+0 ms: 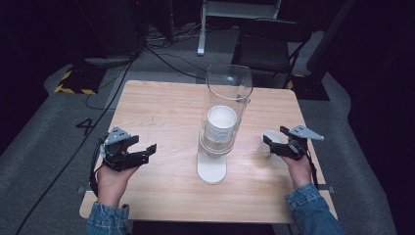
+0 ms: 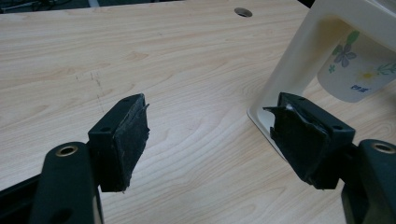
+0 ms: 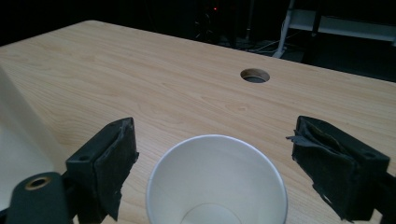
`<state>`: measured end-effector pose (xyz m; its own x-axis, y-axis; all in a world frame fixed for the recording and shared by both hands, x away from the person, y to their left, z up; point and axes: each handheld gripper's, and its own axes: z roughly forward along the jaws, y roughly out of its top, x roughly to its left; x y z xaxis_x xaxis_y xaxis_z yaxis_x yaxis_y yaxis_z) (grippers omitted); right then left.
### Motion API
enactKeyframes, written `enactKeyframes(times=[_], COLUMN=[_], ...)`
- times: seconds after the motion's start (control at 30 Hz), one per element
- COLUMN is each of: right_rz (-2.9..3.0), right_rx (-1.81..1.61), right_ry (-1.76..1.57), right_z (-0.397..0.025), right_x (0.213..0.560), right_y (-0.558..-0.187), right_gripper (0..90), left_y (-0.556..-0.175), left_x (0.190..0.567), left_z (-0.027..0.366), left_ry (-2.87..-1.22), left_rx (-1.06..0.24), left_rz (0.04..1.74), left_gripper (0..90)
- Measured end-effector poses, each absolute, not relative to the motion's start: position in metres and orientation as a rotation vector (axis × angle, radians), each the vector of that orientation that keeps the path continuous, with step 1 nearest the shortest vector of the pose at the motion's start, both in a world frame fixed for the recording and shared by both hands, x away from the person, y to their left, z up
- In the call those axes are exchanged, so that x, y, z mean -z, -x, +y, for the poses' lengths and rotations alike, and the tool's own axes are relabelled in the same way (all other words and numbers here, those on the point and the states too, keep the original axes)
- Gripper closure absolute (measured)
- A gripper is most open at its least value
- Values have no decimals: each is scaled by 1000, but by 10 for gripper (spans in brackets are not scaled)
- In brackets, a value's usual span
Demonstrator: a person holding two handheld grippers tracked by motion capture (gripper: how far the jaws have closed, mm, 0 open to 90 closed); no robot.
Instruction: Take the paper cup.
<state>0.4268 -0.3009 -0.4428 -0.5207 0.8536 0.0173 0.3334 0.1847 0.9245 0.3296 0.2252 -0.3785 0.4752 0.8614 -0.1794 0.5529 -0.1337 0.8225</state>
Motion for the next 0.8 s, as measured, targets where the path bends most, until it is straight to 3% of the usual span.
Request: enactKeyframes(times=[0.5,0.63,0.7,0.8], right_rz=[2021,2051,1989,1963], right_rx=[-1493,-1490,-1500,-1561], right_ry=[-1055,-957,-907,-876], right_z=[-325,-321,-320,-319], right_x=[388,386,388,397], right_y=[-368,-350,-335,-324], right_gripper=[156,177,249,251], left_y=[-321,-321,-321,-320], left_x=[375,376,376,375], left_z=[216,213,212,212], left_ry=[-1881,-1902,-1928,-1935], left_rx=[-363,-349,-343,-334], left_rz=[1093,1073,1057,1049], left_gripper=[264,263,263,263])
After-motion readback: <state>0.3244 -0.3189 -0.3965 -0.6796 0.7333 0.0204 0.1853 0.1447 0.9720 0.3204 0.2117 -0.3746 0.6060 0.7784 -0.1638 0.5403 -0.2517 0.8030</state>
